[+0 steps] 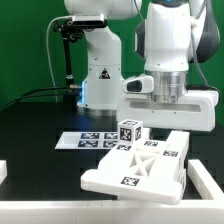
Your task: Assemble chair
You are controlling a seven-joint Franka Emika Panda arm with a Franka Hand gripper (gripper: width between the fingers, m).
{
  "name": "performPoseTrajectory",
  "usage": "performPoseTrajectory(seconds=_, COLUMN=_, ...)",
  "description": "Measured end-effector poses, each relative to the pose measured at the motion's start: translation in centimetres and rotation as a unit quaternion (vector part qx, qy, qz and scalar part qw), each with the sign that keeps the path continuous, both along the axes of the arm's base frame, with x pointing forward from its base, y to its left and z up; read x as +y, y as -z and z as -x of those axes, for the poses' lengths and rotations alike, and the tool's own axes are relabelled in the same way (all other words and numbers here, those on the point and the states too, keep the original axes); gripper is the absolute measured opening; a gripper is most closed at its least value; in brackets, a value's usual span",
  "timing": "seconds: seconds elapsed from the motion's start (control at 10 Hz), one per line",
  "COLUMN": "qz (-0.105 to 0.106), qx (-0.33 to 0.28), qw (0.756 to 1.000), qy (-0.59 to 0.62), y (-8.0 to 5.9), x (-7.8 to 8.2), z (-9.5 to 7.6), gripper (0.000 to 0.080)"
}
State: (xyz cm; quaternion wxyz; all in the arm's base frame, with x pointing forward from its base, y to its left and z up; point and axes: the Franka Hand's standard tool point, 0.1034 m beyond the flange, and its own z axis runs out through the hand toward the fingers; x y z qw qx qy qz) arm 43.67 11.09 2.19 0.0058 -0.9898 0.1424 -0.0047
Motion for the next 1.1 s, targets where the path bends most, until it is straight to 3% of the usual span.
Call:
performPoseTrajectory(seconds=0.7, qz=-0.001, qx=0.008, qw=1.0, qy=0.0, y=-0.2, x=0.0, z=0.1, gripper=0.0279)
performPoseTrajectory(seconds=0.8, qz=-0.009, qx=0.033, qw=0.999, qy=-0.005, y=-2.1, x=0.3, z=-0.5, gripper=0.0281)
performPoseTrajectory(seconds=0.9, qz=-0.023, qx=0.032, qw=0.999, qy=-0.006, y=-5.3, x=0.2, z=-2.0, gripper=0.0281)
performPoseTrajectory(seconds=1.1, qz=-0.047, qx=0.036, qw=0.998, qy=0.008, y=-9.9, x=-0.6, z=-4.4, gripper=0.0281)
